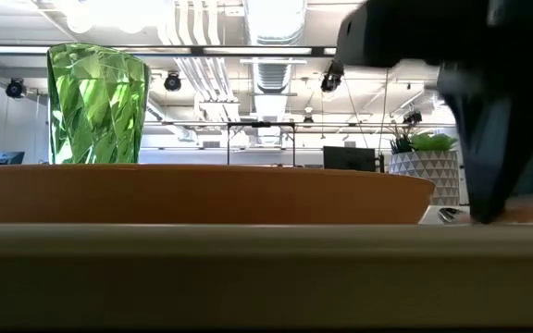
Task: Pick and place plate/cup/fork/spoon on tray
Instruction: Put the light orange fork on the left side of the black spoon, then adjust the gray tray
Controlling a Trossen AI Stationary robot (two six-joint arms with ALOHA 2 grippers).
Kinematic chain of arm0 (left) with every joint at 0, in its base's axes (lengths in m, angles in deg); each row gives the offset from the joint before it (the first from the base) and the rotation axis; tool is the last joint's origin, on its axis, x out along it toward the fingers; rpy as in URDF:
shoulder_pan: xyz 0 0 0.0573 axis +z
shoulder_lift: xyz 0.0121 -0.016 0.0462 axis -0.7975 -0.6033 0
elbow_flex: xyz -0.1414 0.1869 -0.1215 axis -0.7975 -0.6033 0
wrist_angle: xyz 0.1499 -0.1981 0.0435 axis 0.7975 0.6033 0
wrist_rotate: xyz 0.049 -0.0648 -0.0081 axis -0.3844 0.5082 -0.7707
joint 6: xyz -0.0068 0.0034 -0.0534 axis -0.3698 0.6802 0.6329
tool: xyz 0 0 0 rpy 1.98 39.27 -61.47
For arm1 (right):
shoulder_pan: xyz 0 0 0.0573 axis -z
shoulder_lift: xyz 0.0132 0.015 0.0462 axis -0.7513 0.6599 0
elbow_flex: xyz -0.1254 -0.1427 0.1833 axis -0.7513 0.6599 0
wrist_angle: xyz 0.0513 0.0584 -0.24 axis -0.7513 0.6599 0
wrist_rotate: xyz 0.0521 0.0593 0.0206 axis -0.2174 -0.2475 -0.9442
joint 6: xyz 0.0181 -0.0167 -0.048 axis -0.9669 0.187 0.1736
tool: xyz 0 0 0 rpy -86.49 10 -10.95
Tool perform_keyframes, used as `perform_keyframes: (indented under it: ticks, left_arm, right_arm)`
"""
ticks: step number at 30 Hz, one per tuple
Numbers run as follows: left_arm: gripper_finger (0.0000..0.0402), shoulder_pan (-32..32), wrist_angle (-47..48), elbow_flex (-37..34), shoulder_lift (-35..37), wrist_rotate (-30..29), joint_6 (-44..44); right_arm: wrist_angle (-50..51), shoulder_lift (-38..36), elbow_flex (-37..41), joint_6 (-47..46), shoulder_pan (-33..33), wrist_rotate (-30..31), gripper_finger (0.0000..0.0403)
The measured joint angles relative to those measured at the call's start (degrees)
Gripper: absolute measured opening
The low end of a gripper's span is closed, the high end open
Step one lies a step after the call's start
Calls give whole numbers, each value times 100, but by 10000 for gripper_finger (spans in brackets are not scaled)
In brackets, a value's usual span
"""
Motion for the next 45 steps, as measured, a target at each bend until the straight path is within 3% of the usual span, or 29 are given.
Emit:
perform_keyframes:
  ticks: [8,22,25,30,35,45]
  left_arm:
    - [0,1,0,0,0,-1,0]
    - [0,1,-2,0,0,-2,0]
    - [0,2,-2,0,0,-2,0]
    - [0,0,-2,0,0,-2,0]
    - [0,1,-2,0,0,-2,2]
    - [0,0,2,-20,0,-2,26]
  right_arm:
    - [899,-618,-1,-51,21,786,74]
    - [1246,-656,249,189,161,802,67]
    - [1361,-658,249,433,326,892,50]
    - [1122,-669,249,1556,791,945,11]
    - [532,-694,249,3358,1548,725,8]
    - [-305,-1224,249,6003,2804,446,8]
